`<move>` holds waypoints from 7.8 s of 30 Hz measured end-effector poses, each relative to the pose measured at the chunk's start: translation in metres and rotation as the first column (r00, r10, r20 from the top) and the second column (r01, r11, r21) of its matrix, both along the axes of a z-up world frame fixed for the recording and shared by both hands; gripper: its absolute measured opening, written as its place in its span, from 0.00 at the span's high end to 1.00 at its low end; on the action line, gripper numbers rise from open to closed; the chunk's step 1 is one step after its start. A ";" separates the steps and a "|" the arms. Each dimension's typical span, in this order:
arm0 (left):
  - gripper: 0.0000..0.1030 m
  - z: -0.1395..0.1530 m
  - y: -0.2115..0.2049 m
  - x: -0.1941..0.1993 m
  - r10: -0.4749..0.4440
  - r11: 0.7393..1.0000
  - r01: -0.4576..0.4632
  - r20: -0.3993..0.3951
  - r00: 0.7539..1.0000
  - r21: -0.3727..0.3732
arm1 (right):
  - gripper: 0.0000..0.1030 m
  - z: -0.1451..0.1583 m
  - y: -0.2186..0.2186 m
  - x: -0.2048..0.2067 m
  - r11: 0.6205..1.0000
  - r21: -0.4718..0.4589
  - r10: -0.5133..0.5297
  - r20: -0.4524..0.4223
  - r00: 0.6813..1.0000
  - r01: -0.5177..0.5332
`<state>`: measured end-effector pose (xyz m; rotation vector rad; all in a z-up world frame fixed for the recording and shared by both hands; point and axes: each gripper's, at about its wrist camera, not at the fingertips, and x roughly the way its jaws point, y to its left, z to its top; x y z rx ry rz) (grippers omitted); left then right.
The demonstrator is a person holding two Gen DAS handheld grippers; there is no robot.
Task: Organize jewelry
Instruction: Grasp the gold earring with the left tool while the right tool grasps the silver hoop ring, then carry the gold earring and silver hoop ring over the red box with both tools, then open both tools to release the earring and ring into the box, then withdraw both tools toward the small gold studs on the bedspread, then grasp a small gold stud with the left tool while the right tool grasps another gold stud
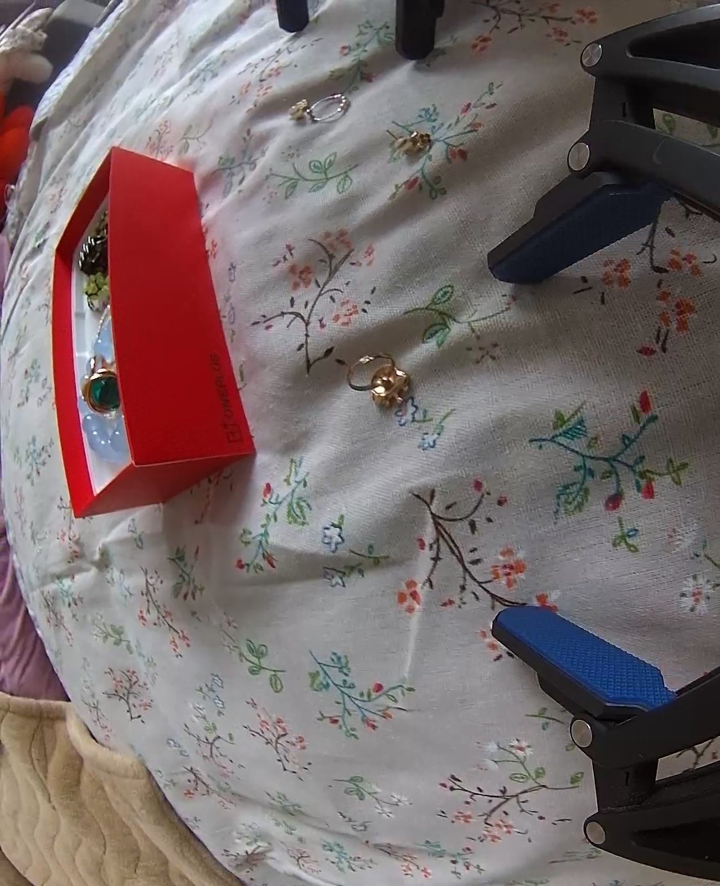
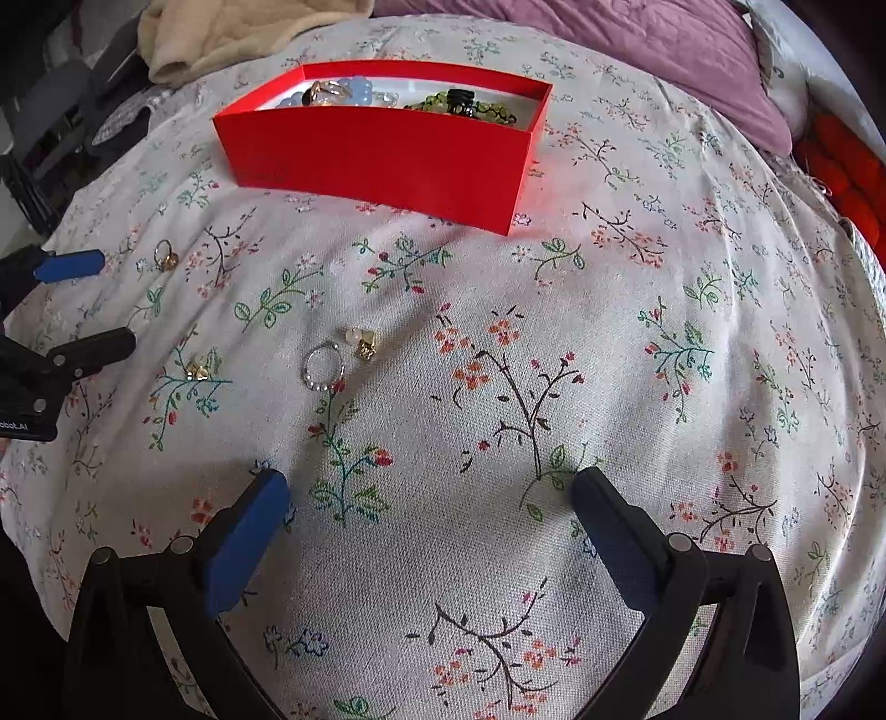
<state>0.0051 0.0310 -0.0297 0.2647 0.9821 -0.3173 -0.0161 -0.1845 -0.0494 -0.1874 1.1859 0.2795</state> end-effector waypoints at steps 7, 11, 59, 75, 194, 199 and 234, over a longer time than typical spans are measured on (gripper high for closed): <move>0.21 0.007 -0.005 0.006 -0.026 0.998 0.027 0.016 1.000 -0.054 | 0.00 0.001 0.006 0.008 0.999 -0.038 -0.010 -0.040 0.999 0.009; 0.35 0.009 -0.009 0.010 -0.044 0.997 0.045 0.018 0.999 -0.062 | 0.00 0.006 0.007 0.014 1.000 -0.014 -0.005 -0.042 0.999 0.005; 0.89 0.007 -0.021 0.026 -0.030 0.994 0.028 -0.016 0.999 -0.107 | 0.76 0.014 0.055 0.027 0.989 0.064 0.136 -0.003 0.991 -0.136; 0.89 0.026 -0.015 0.025 -0.010 0.990 0.010 -0.001 1.000 -0.144 | 0.83 0.036 0.050 0.021 0.984 0.103 0.141 0.026 0.990 -0.142; 0.04 0.079 -0.045 0.050 0.139 0.990 -0.137 0.054 0.989 -0.036 | 0.21 0.107 -0.028 0.094 0.929 0.283 -0.267 0.067 0.962 0.238; 0.04 0.072 -0.030 0.041 0.167 0.985 -0.167 0.008 0.986 -0.043 | 0.20 0.105 -0.030 0.076 0.956 0.215 -0.220 0.079 0.972 0.199; 0.16 0.018 -0.061 -0.035 -0.145 0.985 0.137 -0.084 0.986 -0.101 | 0.20 0.033 0.009 -0.010 0.992 -0.041 0.120 0.001 0.993 -0.120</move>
